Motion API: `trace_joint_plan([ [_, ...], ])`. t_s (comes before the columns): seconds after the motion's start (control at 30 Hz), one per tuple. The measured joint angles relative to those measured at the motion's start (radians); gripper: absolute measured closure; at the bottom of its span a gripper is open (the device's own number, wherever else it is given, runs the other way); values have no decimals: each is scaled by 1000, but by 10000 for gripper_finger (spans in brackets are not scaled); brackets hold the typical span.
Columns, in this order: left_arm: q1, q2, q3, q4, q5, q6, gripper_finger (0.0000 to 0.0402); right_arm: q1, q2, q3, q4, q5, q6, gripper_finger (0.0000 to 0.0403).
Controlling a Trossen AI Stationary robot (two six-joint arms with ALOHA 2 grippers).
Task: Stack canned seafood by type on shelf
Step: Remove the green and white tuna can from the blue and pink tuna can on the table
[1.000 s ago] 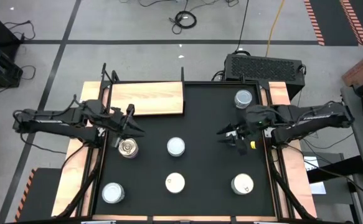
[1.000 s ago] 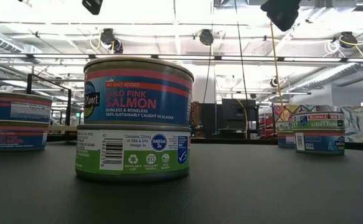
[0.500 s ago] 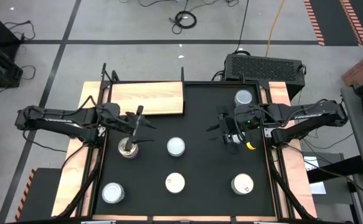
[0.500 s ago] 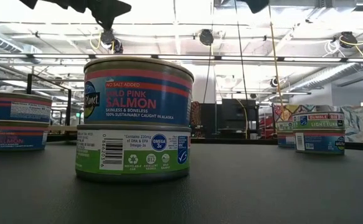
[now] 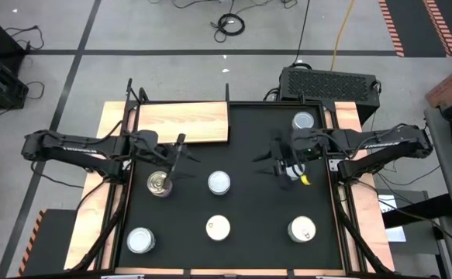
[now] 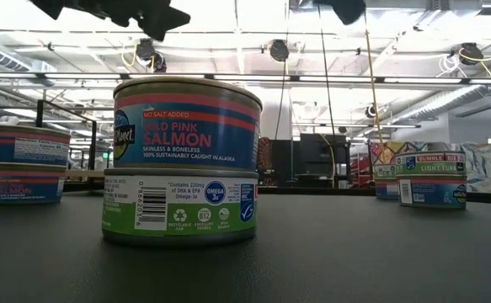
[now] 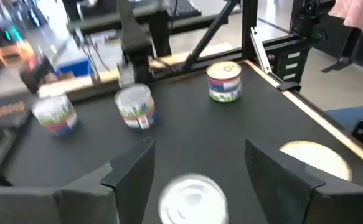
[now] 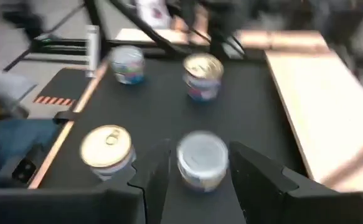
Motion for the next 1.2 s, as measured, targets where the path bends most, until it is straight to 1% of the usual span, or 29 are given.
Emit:
trace_joint_plan([
  [0.1, 1, 19, 0, 37, 0, 56, 154, -20, 5, 0, -96, 82, 89, 234],
  [0.17, 1, 29, 0, 51, 0, 82, 154, -30, 6, 0, -138, 138, 145, 220],
  [0.23, 1, 33, 0, 55, 0, 88, 154, -43, 5, 0, -158, 166, 206, 200],
  [0.4, 1, 32, 0, 44, 0, 89, 154, -75, 5, 0, -293, 167, 355, 134],
  [0.6, 1, 32, 0, 43, 0, 88, 154, -111, 18, 0, -512, 166, 467, 53],
  [0.73, 1, 32, 0, 43, 0, 88, 154, -123, 30, 0, -568, 163, 529, 15],
  [0.8, 1, 32, 0, 43, 0, 87, 154, -127, 41, 0, -607, 157, 559, 6],
  [1.03, 1, 32, 0, 43, -1, 63, 154, -128, 100, 0, -749, 140, 650, 5],
  [1.2, 1, 32, 0, 42, -2, 63, 154, -128, 153, 0, -778, 120, 699, 7],
])
